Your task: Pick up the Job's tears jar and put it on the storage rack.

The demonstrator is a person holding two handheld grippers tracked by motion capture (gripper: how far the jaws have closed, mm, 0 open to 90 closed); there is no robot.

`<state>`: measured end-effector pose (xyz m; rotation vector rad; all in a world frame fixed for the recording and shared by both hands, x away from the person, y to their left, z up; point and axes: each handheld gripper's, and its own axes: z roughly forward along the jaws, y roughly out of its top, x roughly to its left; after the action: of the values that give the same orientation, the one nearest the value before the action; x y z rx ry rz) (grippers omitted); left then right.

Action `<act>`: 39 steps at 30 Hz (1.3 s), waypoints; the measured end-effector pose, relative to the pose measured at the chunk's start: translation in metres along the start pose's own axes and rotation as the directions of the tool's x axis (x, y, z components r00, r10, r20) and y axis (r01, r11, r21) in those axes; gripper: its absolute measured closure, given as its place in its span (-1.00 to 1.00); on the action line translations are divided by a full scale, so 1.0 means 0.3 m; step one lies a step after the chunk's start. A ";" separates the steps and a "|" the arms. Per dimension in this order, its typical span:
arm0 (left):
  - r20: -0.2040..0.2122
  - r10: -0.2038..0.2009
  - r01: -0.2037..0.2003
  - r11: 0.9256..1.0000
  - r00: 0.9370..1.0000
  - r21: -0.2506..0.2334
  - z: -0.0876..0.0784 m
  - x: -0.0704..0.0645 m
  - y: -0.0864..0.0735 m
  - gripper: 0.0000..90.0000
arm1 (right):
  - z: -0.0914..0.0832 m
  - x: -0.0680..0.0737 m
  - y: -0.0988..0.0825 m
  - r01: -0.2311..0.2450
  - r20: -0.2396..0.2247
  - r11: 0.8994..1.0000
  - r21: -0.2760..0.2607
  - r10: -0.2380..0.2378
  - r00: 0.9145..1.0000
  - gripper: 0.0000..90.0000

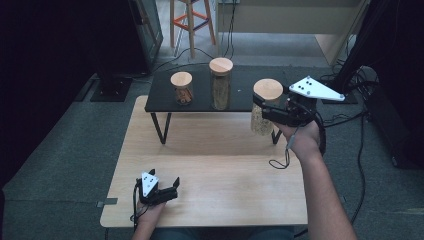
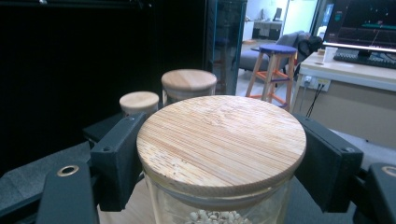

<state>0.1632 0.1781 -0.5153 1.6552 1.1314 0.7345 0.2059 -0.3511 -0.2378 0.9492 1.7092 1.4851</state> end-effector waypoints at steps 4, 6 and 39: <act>0.000 -0.002 0.002 1.000 1.000 -0.002 -0.001 0.000 -0.001 -1.00 | 0.019 -0.008 0.011 0.002 0.004 1.000 -0.012 -0.001 1.000 -0.47; 0.000 -0.001 0.001 1.000 1.000 -0.004 -0.002 0.000 -0.002 -1.00 | 0.033 -0.012 0.018 -0.007 0.004 1.000 -0.007 0.007 1.000 -0.47; 0.002 -0.017 0.017 1.000 1.000 -0.007 -0.002 0.003 -0.004 -1.00 | 0.237 -0.050 0.017 -0.011 0.097 0.999 -0.052 0.016 0.995 -0.47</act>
<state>0.1626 0.1794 -0.5162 1.6389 1.1387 0.7249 0.2749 -0.3279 -0.2413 0.9919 1.5905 1.4603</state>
